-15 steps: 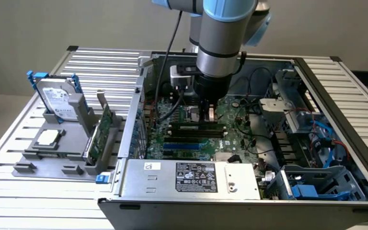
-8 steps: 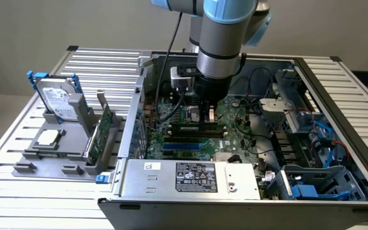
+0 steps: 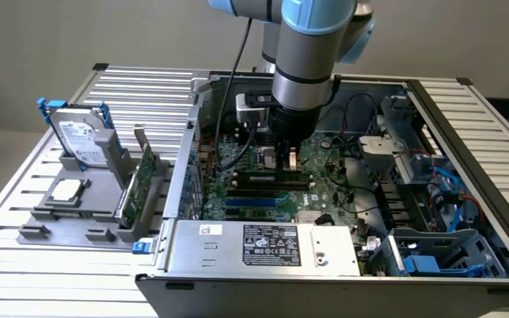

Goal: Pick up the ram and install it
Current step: 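Insert the ram into the slot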

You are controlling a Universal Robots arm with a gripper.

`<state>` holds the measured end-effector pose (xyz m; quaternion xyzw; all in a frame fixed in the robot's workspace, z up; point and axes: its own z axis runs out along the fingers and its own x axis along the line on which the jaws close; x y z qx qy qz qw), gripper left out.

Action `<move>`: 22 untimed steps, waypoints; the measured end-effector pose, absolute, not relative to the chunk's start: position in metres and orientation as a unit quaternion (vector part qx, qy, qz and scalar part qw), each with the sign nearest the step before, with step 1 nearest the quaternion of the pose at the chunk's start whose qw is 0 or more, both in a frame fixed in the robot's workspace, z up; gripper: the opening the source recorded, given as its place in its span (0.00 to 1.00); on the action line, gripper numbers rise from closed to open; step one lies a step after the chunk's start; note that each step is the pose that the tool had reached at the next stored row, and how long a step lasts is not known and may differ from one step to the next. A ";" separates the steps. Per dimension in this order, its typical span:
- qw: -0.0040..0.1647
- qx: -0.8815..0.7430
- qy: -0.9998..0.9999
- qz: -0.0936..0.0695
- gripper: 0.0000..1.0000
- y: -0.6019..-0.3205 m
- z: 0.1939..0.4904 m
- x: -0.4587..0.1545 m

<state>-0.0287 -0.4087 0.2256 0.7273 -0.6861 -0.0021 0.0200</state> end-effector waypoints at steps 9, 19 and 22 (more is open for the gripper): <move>0.020 0.727 -0.686 -0.002 0.14 -0.409 0.224 -0.028; 0.020 0.725 -0.688 -0.002 0.14 -0.409 0.223 -0.027; 0.020 0.724 -0.690 -0.002 0.14 -0.409 0.223 -0.027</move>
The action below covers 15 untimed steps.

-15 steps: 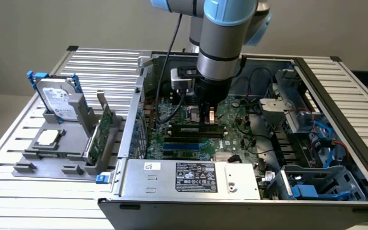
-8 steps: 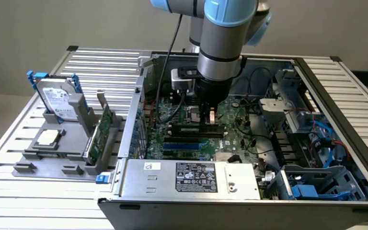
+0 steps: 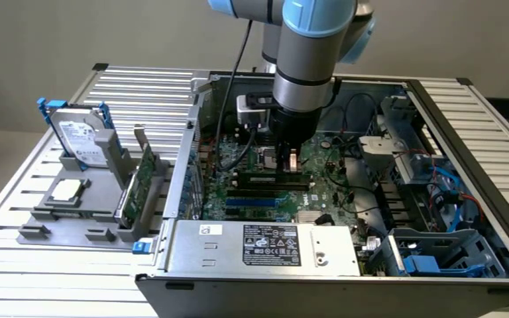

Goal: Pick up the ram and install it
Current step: 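Insert the ram into the slot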

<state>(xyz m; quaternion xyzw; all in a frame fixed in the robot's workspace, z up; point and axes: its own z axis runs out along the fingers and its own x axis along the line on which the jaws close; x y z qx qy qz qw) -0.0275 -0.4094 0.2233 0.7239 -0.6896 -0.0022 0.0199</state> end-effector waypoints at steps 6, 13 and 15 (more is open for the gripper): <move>0.020 0.721 -0.693 -0.002 0.14 -0.409 0.223 -0.028; 0.020 0.720 -0.694 -0.002 0.14 -0.411 0.222 -0.028; 0.020 0.720 -0.694 -0.002 0.14 -0.411 0.222 -0.028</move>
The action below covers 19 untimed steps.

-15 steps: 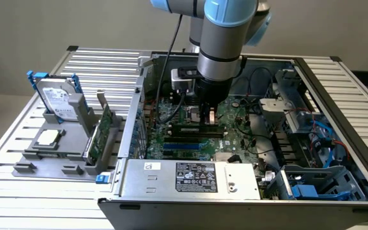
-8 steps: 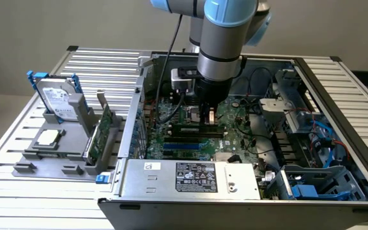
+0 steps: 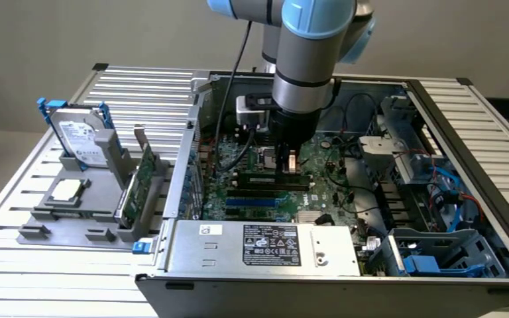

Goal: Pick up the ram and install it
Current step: 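Insert the ram into the slot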

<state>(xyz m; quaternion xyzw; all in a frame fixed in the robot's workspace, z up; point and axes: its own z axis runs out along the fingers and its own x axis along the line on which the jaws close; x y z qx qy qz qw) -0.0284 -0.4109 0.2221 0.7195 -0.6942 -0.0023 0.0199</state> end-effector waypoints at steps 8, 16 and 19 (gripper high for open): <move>0.020 0.717 -0.697 -0.002 0.14 -0.411 0.220 -0.029; 0.018 0.716 -0.698 -0.004 0.14 -0.411 0.220 -0.029; 0.015 0.716 -0.698 -0.007 0.14 -0.411 0.220 -0.029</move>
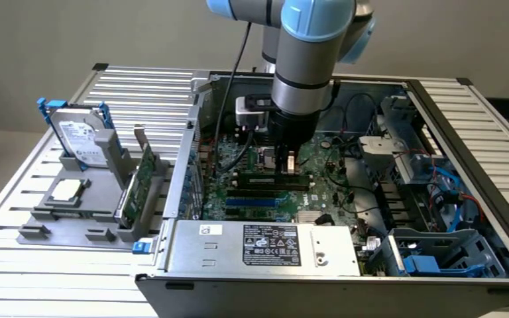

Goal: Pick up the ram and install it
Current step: 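Insert the ram into the slot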

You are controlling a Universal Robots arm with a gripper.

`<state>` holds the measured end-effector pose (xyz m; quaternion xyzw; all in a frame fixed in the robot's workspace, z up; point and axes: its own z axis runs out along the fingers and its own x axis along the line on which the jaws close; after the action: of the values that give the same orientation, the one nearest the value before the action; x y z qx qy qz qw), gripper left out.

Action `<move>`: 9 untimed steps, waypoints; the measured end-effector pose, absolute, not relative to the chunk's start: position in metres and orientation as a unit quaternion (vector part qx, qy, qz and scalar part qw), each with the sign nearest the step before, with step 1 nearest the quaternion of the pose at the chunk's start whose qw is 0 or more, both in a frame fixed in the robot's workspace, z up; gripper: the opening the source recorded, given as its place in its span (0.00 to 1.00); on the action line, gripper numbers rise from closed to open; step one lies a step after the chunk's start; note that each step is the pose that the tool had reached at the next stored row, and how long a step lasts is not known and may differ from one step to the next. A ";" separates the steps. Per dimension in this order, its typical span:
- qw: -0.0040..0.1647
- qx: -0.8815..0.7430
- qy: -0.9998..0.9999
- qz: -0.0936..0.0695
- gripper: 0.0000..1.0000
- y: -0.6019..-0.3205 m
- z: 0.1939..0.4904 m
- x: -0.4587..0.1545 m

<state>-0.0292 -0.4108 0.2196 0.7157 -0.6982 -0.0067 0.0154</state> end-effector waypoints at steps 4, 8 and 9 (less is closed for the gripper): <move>0.015 0.716 -0.698 -0.007 0.14 -0.411 0.219 -0.029; 0.015 0.716 -0.698 -0.007 0.14 -0.411 0.219 -0.029; 0.015 0.716 -0.698 -0.007 0.14 -0.411 0.219 -0.029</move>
<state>-0.0293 -0.4108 0.2186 0.7157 -0.6982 -0.0073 0.0149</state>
